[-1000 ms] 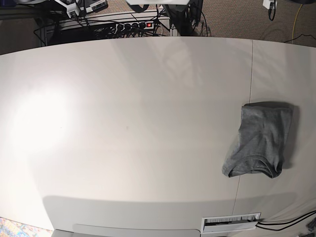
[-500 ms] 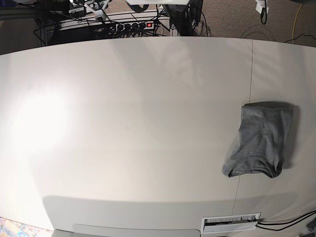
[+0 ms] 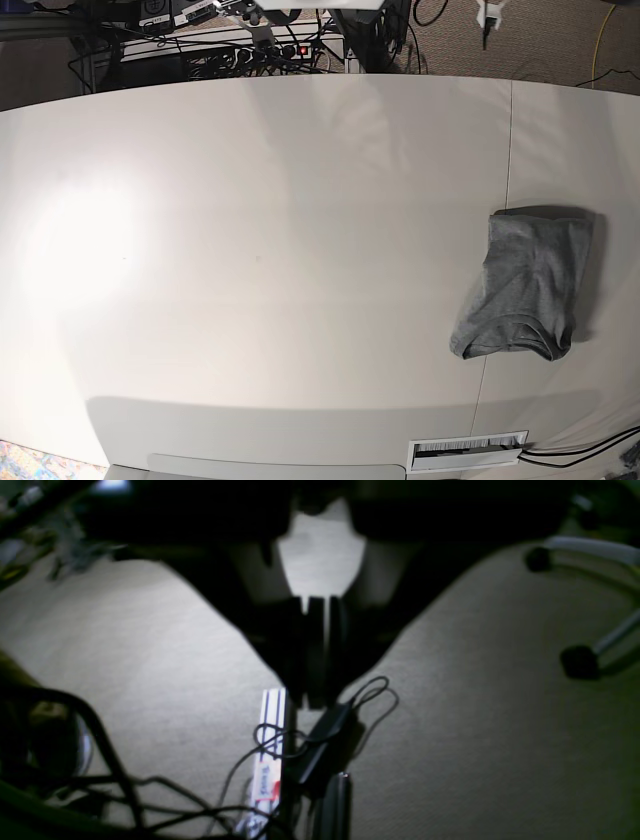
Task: Fold the T-shirt properly
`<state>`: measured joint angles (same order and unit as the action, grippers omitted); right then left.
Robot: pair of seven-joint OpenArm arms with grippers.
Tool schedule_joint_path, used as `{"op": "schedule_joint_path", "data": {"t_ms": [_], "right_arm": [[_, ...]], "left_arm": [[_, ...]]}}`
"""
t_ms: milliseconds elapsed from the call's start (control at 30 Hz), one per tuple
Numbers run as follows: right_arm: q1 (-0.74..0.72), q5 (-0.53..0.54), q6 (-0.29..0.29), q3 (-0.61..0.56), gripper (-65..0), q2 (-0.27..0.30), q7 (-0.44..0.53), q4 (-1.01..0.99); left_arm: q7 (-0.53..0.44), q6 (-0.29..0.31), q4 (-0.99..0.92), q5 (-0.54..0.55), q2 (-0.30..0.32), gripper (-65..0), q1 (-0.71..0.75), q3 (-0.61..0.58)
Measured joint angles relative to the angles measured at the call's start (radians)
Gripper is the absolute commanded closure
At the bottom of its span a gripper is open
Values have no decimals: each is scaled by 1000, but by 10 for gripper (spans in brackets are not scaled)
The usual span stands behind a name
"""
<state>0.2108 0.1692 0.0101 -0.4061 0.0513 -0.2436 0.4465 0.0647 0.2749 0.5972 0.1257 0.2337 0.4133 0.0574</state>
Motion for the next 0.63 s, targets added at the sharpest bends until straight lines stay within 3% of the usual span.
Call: {"op": "schedule_joint_path", "data": {"t_ms": [133,300,633], "right_arm": [[0,20,68,0,0,-27,-10,0],[0,23,85,0,0,-24,-11,0],[0,23,102,0,0,-24,-10,0]], "left_arm": [[0,-51,0,0,-49,0,-13,-97],[1,-122,0,-2,-109,0,-36,-145],[1,-122,0,-2,-117,0,-43,-146]]}}
